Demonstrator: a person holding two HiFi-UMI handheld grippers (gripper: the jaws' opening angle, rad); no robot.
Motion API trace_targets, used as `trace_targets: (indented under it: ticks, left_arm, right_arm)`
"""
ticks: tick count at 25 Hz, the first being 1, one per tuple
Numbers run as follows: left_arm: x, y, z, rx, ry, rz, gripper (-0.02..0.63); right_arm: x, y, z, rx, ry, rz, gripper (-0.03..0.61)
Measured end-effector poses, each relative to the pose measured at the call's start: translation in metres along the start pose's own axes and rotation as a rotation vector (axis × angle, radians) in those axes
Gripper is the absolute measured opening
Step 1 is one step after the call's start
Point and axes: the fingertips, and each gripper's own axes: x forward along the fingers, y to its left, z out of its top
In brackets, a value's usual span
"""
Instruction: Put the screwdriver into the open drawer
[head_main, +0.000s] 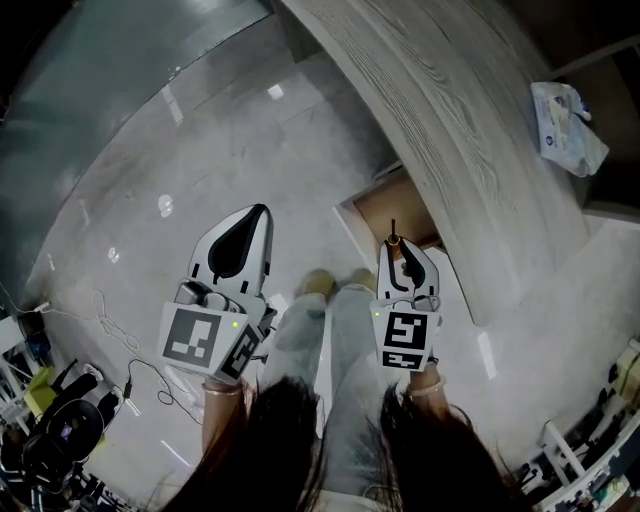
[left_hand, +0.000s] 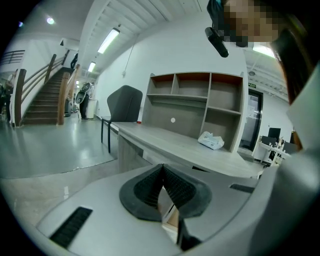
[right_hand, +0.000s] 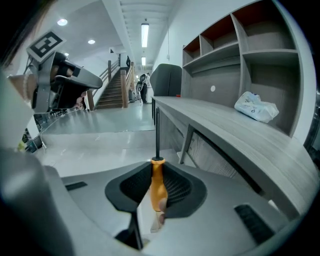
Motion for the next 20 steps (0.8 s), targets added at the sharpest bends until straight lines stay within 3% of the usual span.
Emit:
trace_targets:
  ticks: [18,20]
  left_arm:
    - [0.029,0.010,-0.020,-0.042,-0.048,-0.008,0.015]
    - [0.030,0.013,-0.029,-0.034,-0.005,0.010,0.015]
  right_arm:
    - [0.067,-0.011,-0.072,0.023,0.150,0.022,0.086]
    - [0.074,-0.013,-0.080,0.026,0.165,0.023,0.086]
